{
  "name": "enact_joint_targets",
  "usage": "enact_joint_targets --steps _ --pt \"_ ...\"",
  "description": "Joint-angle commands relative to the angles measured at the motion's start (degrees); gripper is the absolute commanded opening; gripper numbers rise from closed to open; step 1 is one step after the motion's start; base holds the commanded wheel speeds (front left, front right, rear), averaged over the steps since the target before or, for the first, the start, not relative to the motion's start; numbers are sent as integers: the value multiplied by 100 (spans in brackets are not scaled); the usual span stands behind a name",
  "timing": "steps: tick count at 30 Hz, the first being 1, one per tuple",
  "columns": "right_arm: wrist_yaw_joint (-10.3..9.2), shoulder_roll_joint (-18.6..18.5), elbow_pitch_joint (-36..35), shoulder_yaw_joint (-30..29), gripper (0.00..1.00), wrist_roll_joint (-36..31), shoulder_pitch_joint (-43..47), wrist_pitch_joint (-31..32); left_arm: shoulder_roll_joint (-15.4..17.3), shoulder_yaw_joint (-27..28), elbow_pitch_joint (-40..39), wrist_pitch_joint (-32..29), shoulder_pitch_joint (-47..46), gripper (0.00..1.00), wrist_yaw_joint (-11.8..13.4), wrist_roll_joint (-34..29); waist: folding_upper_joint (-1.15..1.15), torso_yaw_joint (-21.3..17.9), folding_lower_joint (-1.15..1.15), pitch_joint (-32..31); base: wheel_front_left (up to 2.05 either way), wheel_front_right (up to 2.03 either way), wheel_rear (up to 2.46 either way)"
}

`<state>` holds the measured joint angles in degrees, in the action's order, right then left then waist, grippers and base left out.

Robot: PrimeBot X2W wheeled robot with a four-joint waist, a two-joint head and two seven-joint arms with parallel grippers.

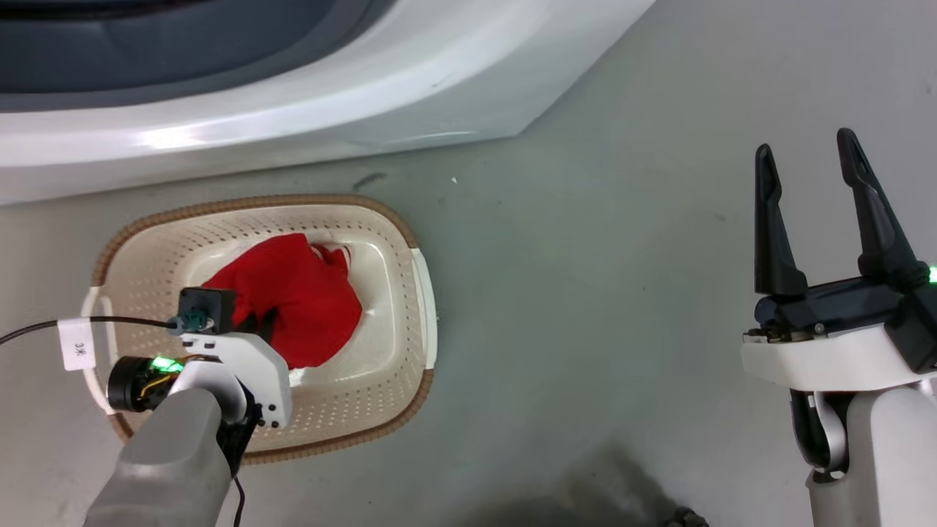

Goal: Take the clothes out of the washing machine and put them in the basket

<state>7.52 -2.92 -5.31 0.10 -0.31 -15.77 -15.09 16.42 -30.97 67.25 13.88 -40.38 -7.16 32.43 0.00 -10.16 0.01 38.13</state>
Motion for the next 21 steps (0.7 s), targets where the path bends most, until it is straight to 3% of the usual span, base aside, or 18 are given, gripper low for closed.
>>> enact_joint_targets --steps 1,6,7,8,14,21 --pt "-6 7 -21 -22 100 25 -79 -12 7 35 84 60 -111 0 6 -14 0 -84 -1 134 0 0 0" --pt "-6 7 10 13 100 76 -111 -12 -16 86 280 122 -143 0 10 4 0 -110 -1 190 0 0 0" --pt "-6 7 23 15 100 75 -119 -12 -20 82 303 128 -145 86 12 -7 0 -108 -1 179 0 0 0" --pt "-6 7 38 13 100 82 -125 -12 -33 97 330 130 -143 100 28 2 0 -102 -1 158 0 0 0" --pt "-6 7 137 32 100 74 -126 -12 -103 204 202 135 36 100 66 -6 0 -15 -1 -140 0 0 0" --pt "-6 6 329 5 100 31 30 -12 -153 637 -604 132 550 100 211 -105 0 183 -1 -793 0 0 0"
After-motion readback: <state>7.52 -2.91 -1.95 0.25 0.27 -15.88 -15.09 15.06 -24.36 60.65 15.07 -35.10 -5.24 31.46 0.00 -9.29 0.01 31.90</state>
